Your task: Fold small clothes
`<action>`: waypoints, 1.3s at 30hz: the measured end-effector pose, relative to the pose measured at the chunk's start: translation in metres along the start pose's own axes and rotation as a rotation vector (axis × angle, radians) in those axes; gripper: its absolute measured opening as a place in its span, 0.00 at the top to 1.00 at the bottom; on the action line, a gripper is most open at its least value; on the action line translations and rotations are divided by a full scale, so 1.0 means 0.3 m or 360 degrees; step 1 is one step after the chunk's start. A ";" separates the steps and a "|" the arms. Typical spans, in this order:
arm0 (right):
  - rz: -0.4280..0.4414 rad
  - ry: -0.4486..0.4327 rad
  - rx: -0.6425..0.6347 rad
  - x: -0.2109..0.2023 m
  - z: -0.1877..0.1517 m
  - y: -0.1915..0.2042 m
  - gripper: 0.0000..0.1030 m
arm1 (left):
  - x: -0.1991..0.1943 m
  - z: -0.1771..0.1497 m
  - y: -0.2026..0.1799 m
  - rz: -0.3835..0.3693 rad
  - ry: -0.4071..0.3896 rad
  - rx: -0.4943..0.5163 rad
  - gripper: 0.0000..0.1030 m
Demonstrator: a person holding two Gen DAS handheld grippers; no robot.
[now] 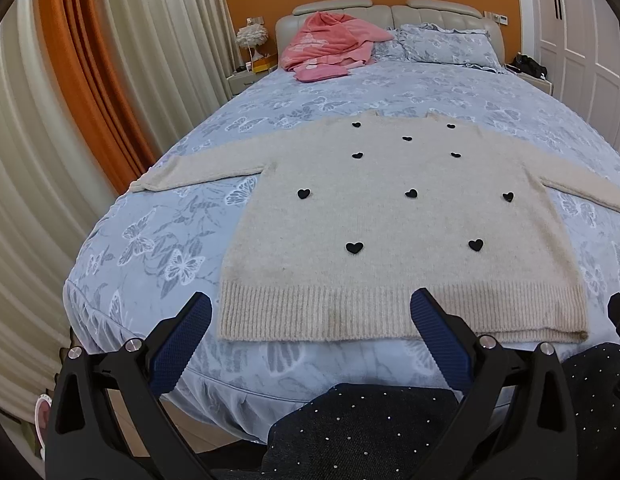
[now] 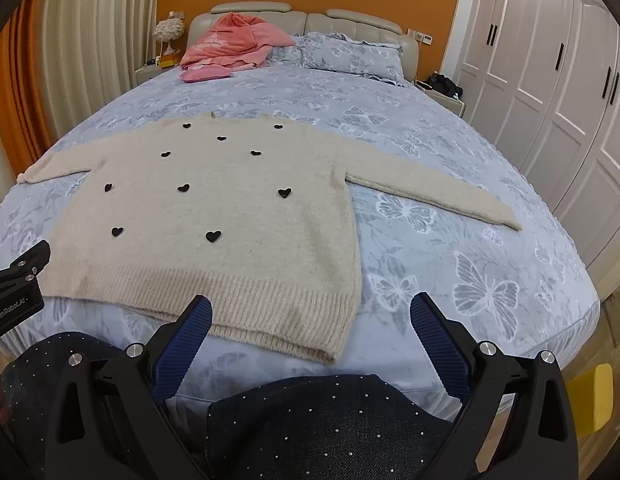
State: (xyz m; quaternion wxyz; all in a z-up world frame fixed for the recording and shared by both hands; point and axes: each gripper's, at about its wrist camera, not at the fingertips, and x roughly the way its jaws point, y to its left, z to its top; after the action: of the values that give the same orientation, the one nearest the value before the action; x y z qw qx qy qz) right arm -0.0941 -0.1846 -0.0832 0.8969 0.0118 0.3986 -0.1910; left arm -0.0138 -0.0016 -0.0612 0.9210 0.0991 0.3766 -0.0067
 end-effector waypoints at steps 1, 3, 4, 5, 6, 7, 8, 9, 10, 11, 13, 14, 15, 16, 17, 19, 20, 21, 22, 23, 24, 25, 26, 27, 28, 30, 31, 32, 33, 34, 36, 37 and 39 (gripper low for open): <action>-0.0001 0.0001 0.0001 0.001 0.001 0.001 0.05 | 0.001 -0.001 -0.001 0.0000 -0.0002 0.0003 0.05; -0.0001 0.0003 0.0005 0.001 0.002 0.000 0.05 | 0.001 -0.001 -0.001 0.0002 -0.0003 0.0003 0.05; 0.0000 0.0005 0.0005 0.002 0.002 0.000 0.05 | 0.001 -0.001 -0.001 0.0001 0.0000 0.0001 0.05; 0.0000 0.0006 0.0005 0.002 0.000 0.000 0.05 | 0.000 -0.001 -0.002 0.0001 0.0001 0.0000 0.05; 0.0000 0.0007 0.0006 0.001 0.000 0.001 0.05 | 0.001 -0.002 -0.002 0.0002 0.0001 0.0000 0.05; 0.0000 0.0005 0.0005 0.001 0.000 0.000 0.05 | 0.001 -0.002 -0.002 0.0002 0.0002 0.0000 0.05; 0.0000 0.0005 0.0004 0.001 0.000 0.000 0.05 | 0.001 -0.003 -0.004 0.0002 0.0002 0.0001 0.05; 0.0001 0.0006 0.0003 0.001 0.000 0.000 0.05 | 0.001 -0.003 -0.004 0.0003 0.0001 0.0002 0.05; 0.0001 0.0006 0.0003 0.001 0.001 -0.001 0.05 | 0.002 -0.003 -0.004 0.0004 0.0000 0.0004 0.05; 0.0000 0.0007 0.0004 0.001 0.001 -0.001 0.05 | 0.001 -0.003 -0.003 0.0003 0.0000 0.0004 0.05; 0.0000 0.0007 0.0005 0.001 0.001 -0.001 0.05 | 0.003 -0.004 -0.005 0.0005 -0.0002 0.0012 0.05; 0.0001 0.0006 0.0007 0.001 0.001 0.000 0.05 | 0.005 -0.004 -0.005 0.0005 -0.0002 0.0016 0.05; 0.0001 0.0006 0.0008 0.001 0.001 -0.001 0.05 | 0.005 -0.007 -0.008 0.0007 -0.0002 0.0019 0.05; 0.0001 0.0007 0.0007 0.001 0.001 0.001 0.05 | 0.006 -0.008 -0.008 0.0007 -0.0001 0.0022 0.05; 0.0001 0.0007 0.0005 0.001 0.000 0.001 0.05 | 0.007 -0.008 -0.008 0.0009 -0.0001 0.0023 0.05; 0.0001 0.0007 0.0005 0.001 0.001 0.001 0.05 | 0.005 -0.009 -0.011 0.0009 -0.0002 0.0023 0.05; 0.0000 0.0006 0.0005 0.001 0.000 0.001 0.05 | 0.005 -0.010 -0.011 0.0009 -0.0002 0.0022 0.05; 0.0000 0.0007 0.0004 0.001 0.001 0.001 0.05 | 0.007 -0.010 -0.010 0.0010 -0.0002 0.0022 0.05; 0.0000 0.0007 0.0004 0.000 0.001 0.001 0.05 | 0.006 -0.010 -0.012 0.0009 -0.0002 0.0023 0.06; 0.0001 0.0006 0.0005 0.001 0.001 0.001 0.05 | 0.007 -0.010 -0.011 0.0010 -0.0001 0.0023 0.05; 0.0001 0.0007 0.0005 0.001 0.001 0.001 0.05 | 0.006 -0.011 -0.012 0.0010 -0.0001 0.0024 0.05; 0.0001 0.0008 0.0005 0.002 0.001 0.001 0.05 | 0.006 -0.011 -0.012 0.0010 -0.0001 0.0024 0.05; 0.0001 0.0009 0.0005 0.001 0.001 0.001 0.05 | 0.007 -0.012 -0.012 0.0011 -0.0001 0.0024 0.05; 0.0000 0.0008 0.0005 0.001 0.000 0.001 0.05 | 0.005 -0.011 -0.013 0.0011 -0.0002 0.0025 0.05; 0.0001 0.0008 0.0006 0.000 0.000 0.002 0.05 | 0.005 -0.011 -0.013 0.0011 -0.0002 0.0025 0.05; 0.0001 0.0008 0.0006 0.000 -0.001 0.002 0.05 | 0.007 -0.012 -0.011 0.0010 -0.0002 0.0024 0.05; 0.0001 0.0008 0.0006 0.000 0.000 0.002 0.05 | 0.006 -0.012 -0.013 0.0010 -0.0002 0.0024 0.05; 0.0002 0.0009 0.0006 0.000 0.000 0.002 0.05 | 0.005 -0.011 -0.014 0.0011 -0.0002 0.0024 0.05; 0.0002 0.0010 0.0006 0.001 0.000 0.002 0.05 | 0.005 -0.011 -0.014 0.0011 -0.0001 0.0024 0.05; 0.0002 0.0009 0.0006 0.000 0.000 0.002 0.05 | 0.005 -0.012 -0.014 0.0010 -0.0002 0.0024 0.05; 0.0002 0.0010 0.0006 0.000 0.000 0.002 0.05 | 0.005 -0.012 -0.015 0.0011 -0.0003 0.0025 0.05; 0.0002 0.0009 0.0006 0.000 0.000 0.002 0.05 | 0.005 -0.012 -0.015 0.0011 -0.0003 0.0026 0.05; 0.0002 0.0010 0.0006 0.001 0.000 0.002 0.05 | 0.005 -0.011 -0.015 0.0011 -0.0003 0.0026 0.05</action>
State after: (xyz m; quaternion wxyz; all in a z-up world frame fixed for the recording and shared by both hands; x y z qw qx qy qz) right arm -0.0939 -0.1842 -0.0834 0.8958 0.0145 0.4010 -0.1912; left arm -0.0155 -0.0051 -0.0653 0.9205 0.1080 0.3754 -0.0065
